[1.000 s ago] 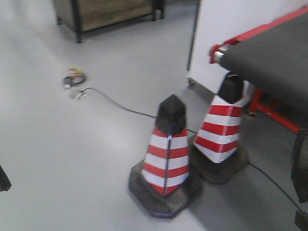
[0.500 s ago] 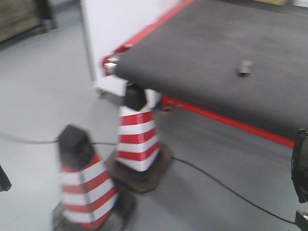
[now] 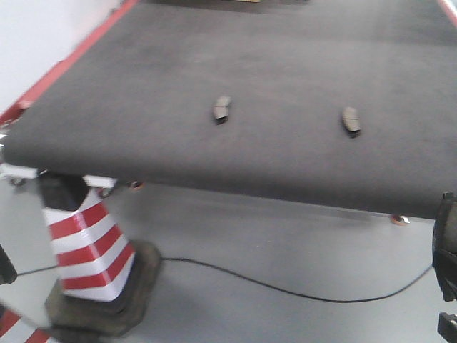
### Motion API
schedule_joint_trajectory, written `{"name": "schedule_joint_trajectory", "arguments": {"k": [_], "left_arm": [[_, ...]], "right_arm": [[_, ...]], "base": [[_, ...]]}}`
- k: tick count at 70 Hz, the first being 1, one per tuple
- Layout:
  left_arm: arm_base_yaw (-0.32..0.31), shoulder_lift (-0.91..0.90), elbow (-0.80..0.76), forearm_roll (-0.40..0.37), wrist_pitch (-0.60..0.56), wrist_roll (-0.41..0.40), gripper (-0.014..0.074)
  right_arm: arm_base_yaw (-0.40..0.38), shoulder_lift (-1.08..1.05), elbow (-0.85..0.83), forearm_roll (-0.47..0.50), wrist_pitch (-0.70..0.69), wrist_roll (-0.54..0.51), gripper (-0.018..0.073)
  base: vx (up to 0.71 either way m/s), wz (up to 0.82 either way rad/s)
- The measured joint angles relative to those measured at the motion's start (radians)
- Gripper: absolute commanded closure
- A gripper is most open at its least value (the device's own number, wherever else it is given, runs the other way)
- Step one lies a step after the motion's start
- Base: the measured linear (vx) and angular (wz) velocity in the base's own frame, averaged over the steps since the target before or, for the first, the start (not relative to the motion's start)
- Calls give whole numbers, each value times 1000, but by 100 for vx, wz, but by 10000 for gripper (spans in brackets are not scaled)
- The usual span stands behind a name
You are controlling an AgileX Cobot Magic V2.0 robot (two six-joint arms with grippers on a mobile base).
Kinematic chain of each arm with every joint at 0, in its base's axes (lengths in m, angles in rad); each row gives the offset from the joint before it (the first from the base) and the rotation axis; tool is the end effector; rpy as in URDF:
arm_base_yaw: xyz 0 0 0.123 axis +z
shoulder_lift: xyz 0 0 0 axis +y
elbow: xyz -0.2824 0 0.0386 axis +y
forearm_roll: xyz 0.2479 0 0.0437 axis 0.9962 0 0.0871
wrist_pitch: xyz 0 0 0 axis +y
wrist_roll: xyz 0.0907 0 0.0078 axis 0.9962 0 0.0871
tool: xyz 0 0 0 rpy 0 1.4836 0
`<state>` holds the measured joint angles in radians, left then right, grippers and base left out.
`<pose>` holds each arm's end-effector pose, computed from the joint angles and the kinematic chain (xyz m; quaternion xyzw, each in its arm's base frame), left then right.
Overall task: Move and align brake pads A on conveyor
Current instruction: 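Turn and stop at the conveyor belt beside the two placed pads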
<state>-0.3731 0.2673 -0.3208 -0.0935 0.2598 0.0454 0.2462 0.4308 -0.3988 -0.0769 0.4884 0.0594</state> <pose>0.0675 -0.0288 0.2809 0.1299 0.7362 -0.1466 0.6478 0.0893 0.0191 0.2735 -0.0973 0.8365 0.0488 0.5370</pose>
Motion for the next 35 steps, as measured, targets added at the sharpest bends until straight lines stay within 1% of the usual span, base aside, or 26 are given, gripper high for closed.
{"name": "schedule_joint_trajectory", "arguments": {"k": [13, 35], "left_arm": [[0, 0, 0, 0, -3, 0, 594], [-3, 0, 1, 0, 1, 0, 594]], "right_arm": [[-1, -3, 0, 0, 1, 0, 524], [-2, -3, 0, 0, 8, 0, 524]], "base": [[22, -34], [24, -15]]}}
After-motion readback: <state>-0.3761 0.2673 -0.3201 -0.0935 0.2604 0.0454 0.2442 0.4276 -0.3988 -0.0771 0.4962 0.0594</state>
